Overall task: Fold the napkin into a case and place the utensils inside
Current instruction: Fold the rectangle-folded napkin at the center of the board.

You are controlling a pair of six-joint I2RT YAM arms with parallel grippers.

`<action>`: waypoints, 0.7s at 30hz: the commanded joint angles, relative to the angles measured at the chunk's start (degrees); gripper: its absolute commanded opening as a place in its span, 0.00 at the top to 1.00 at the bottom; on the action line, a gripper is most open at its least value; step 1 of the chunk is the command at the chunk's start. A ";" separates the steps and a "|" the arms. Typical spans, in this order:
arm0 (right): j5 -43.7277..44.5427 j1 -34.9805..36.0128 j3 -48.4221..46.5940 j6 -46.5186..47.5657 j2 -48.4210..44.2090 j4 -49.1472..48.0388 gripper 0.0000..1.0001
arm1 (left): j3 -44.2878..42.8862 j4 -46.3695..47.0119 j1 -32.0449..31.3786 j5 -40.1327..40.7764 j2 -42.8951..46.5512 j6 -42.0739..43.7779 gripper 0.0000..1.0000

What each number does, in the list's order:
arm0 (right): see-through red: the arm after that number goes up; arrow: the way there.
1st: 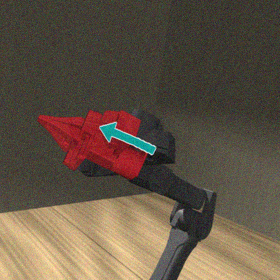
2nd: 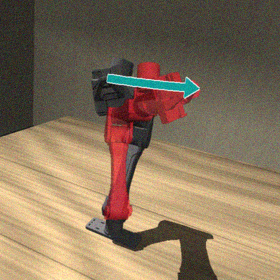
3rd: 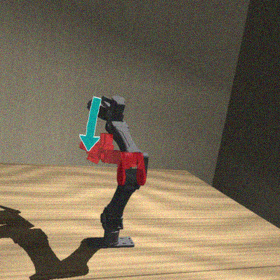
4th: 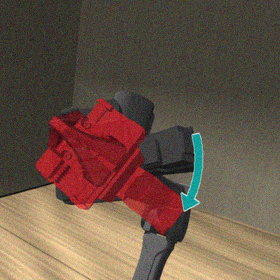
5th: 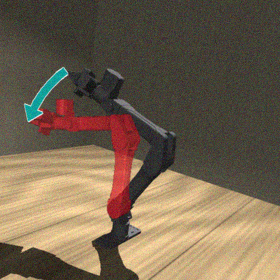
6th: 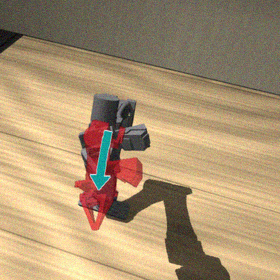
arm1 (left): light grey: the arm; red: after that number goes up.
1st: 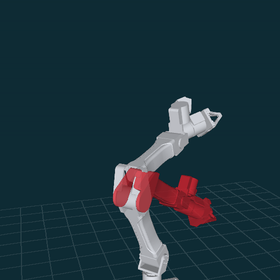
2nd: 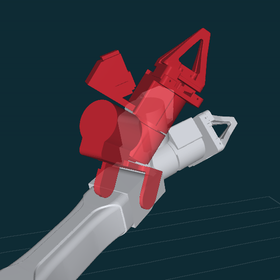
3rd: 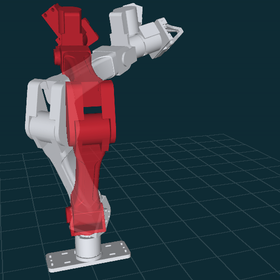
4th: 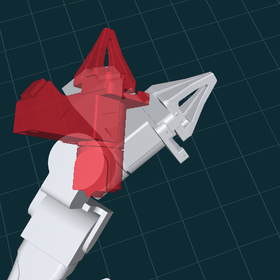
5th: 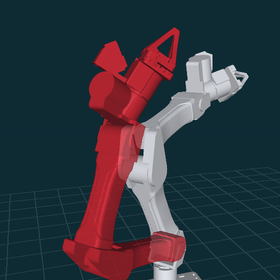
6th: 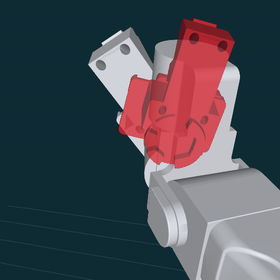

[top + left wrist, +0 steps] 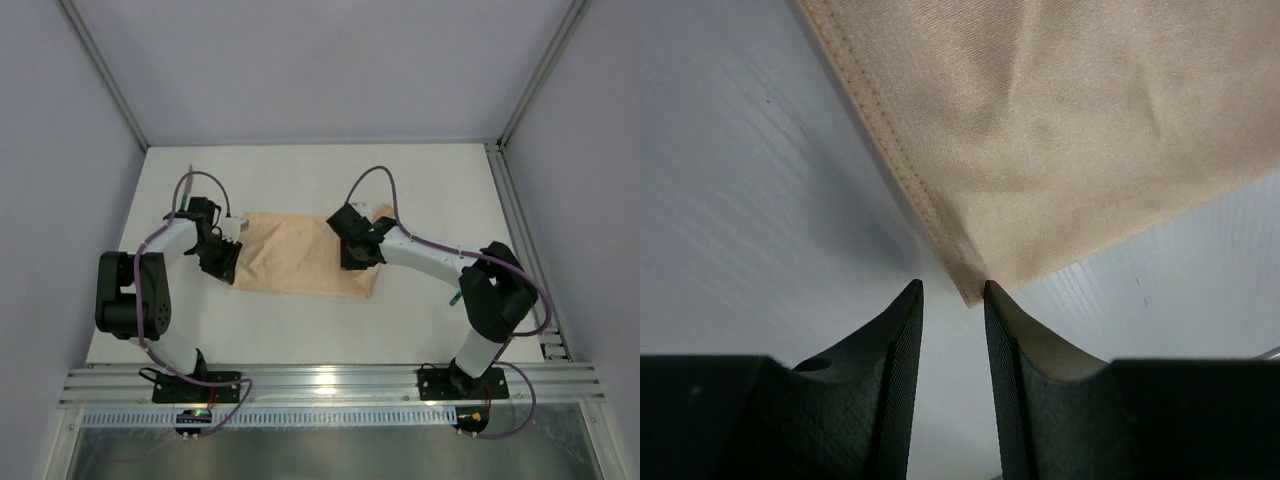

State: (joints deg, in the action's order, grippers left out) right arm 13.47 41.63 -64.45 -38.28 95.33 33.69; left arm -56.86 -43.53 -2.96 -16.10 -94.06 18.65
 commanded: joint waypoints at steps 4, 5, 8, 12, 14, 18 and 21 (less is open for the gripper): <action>2.61 10.04 -22.87 5.58 15.04 2.08 0.96 | -0.09 -0.33 2.70 -3.50 -2.18 0.33 0.69; 2.09 11.79 -25.53 6.46 19.24 1.99 0.96 | 0.26 -0.16 2.78 -3.50 -2.18 0.50 0.69; -0.02 14.61 -35.11 7.95 26.80 1.64 0.96 | 0.61 0.11 4.44 -3.94 -2.62 0.77 0.70; -4.15 16.55 -44.87 8.40 33.15 -1.34 0.96 | 0.52 0.46 4.98 -5.26 -3.67 0.42 0.72; -5.12 17.08 -46.20 8.14 34.22 -2.75 0.96 | 0.52 0.20 5.16 -5.52 -4.28 0.42 0.73; -6.70 17.87 -44.46 7.87 33.52 -9.24 0.96 | 0.26 -0.06 5.69 -6.05 -4.55 0.42 0.78; -8.46 18.14 -42.96 7.70 33.17 -13.72 0.96 | 0.17 -0.06 5.95 -6.31 -4.46 0.51 0.83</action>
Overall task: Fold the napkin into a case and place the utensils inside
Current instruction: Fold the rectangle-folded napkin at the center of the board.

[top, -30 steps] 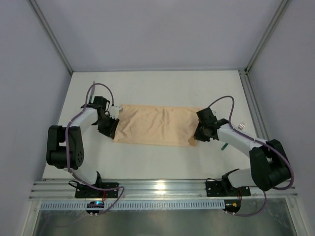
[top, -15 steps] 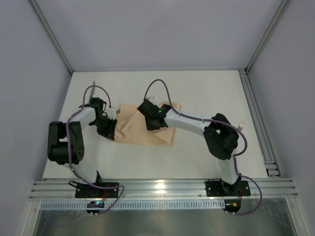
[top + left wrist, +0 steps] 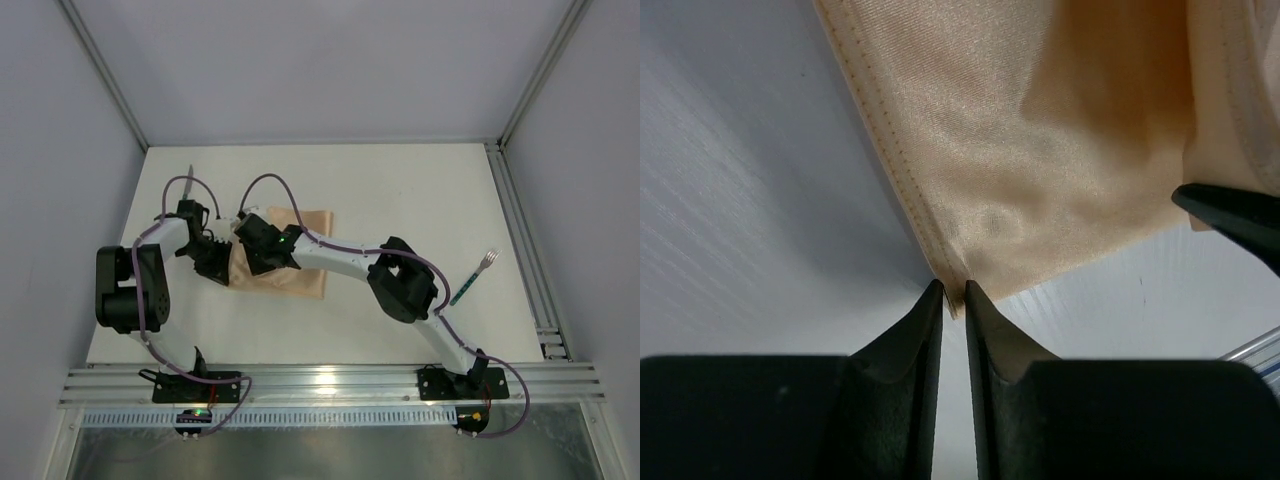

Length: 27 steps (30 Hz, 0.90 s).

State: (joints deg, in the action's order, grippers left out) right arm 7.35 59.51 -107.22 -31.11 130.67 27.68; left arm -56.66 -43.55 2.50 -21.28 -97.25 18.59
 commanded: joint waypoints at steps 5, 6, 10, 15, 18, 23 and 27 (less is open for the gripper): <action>-6.21 0.35 -0.36 0.27 -0.60 -11.94 0.96 | -0.03 -0.04 0.57 -1.14 -1.36 0.66 0.90; -6.56 0.44 -0.45 0.00 -0.42 -12.38 0.96 | -0.03 -0.04 0.57 -1.22 -1.36 0.66 0.91; -9.02 0.44 -0.45 -1.14 0.99 -13.09 0.96 | 0.06 -0.22 0.66 -1.40 -1.36 0.48 0.94; -10.96 0.44 -0.01 -2.37 2.66 -13.80 0.96 | -0.11 -0.31 0.75 -1.40 -1.45 0.57 0.96; -11.22 0.35 -0.10 -2.46 3.88 -13.62 0.96 | -0.03 -0.22 0.84 -1.49 -1.27 0.57 0.96; -11.57 0.35 -0.27 -2.81 4.94 -13.18 0.96 | -0.11 -0.13 1.28 -1.75 -1.27 0.57 0.95; -12.36 0.44 -0.53 -2.99 5.38 -13.27 0.89 | -0.11 -0.31 1.45 -1.66 -1.36 0.66 0.92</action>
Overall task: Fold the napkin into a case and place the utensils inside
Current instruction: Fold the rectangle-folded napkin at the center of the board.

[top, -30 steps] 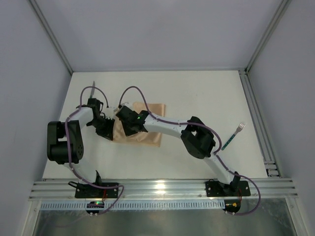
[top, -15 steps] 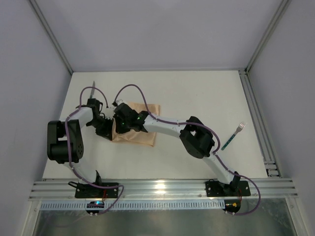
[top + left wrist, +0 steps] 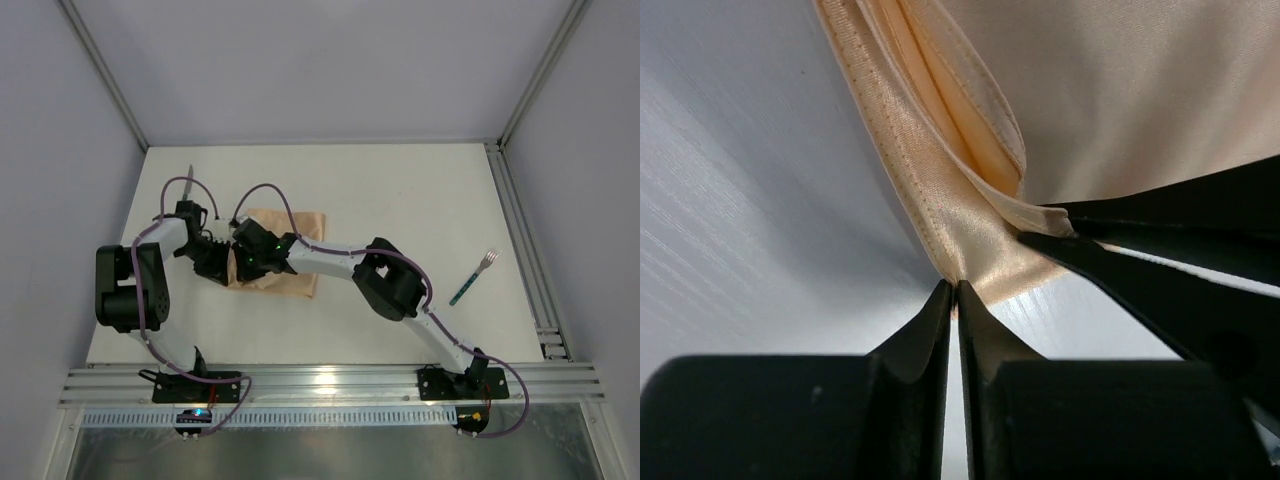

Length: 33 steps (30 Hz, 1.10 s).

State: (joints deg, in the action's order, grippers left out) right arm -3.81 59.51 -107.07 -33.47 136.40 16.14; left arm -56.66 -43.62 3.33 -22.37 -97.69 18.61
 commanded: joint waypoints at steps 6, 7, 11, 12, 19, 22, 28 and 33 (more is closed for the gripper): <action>-3.30 0.44 -1.65 0.07 -1.75 -1.64 0.55 | -1.60 -1.73 1.93 -0.39 0.21 1.43 0.85; -3.74 0.44 -1.65 0.60 -2.97 -1.47 0.53 | -2.22 -2.00 2.20 -0.13 0.48 1.60 0.85; -3.31 0.35 -0.34 2.18 -7.79 -1.11 0.47 | -3.71 -3.75 3.17 0.92 1.80 2.13 0.81; -3.13 0.44 0.19 2.53 -8.86 -1.11 0.45 | -3.89 -4.02 3.26 1.19 2.15 2.39 0.79; 0.20 0.35 9.66 5.35 -21.42 0.47 0.44 | -5.12 -6.57 3.35 -0.56 6.28 2.39 0.66; 4.51 0.17 18.36 5.09 -27.47 1.08 0.44 | -5.47 -7.53 3.43 -3.46 8.30 2.66 0.59; 6.98 -1.50 31.12 1.40 -31.72 1.09 0.74 | -4.42 -6.40 2.47 -3.30 8.49 2.48 0.51; 5.40 -2.11 34.82 -0.54 -29.70 -1.19 0.87 | -2.40 -2.71 -0.07 -1.27 4.45 1.60 0.52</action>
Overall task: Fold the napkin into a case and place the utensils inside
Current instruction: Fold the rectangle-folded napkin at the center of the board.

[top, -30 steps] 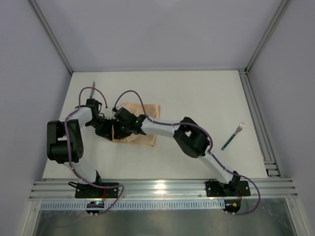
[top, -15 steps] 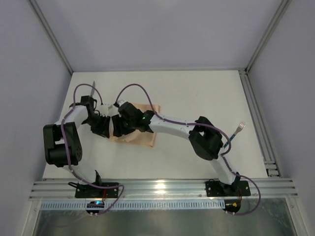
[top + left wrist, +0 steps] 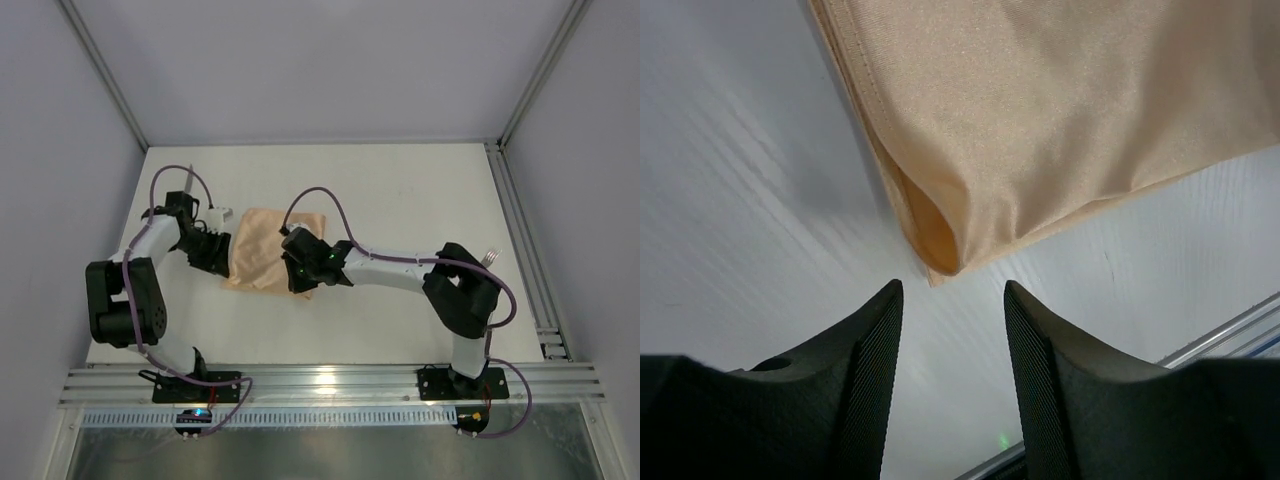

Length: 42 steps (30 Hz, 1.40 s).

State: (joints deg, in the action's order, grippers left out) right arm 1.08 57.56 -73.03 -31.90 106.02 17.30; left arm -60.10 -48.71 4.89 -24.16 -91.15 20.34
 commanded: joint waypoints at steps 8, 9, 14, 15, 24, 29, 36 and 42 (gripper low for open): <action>0.24 -1.49 3.51 -4.92 4.37 -2.36 0.96 | 2.61 6.34 -2.34 3.33 -2.80 -2.23 0.65; -0.02 -1.49 3.86 -5.01 4.63 -2.36 0.96 | 2.70 6.43 -2.42 3.51 -2.97 -2.15 0.69; -0.20 -1.57 6.59 -5.72 3.50 -3.85 0.96 | 3.76 7.49 -2.42 2.20 -4.64 -2.06 0.90; -0.20 -1.49 6.59 -5.28 3.15 -3.77 0.96 | 3.67 7.31 -2.42 1.41 -4.65 -2.14 0.92; -3.37 -1.49 3.87 -1.41 -1.42 -1.84 0.95 | -0.11 4.24 -2.42 2.89 -1.13 -0.92 0.73; -1.88 -1.49 1.58 1.57 -5.46 2.73 0.86 | -0.81 3.01 -2.42 1.75 -3.85 -0.83 0.75; 5.59 -1.40 0.36 5.35 -4.42 9.41 0.79 | -0.20 3.45 -2.42 1.57 -4.12 -0.83 0.81; 7.00 -0.61 -1.50 7.38 0.06 10.83 0.73 | -0.02 3.09 -2.42 1.31 -4.21 -0.56 0.93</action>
State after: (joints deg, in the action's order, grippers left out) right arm 5.56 56.25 -72.47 -26.72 104.38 25.98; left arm -59.35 -44.73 2.59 -21.23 -95.31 18.85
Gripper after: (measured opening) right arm 0.259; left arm 0.084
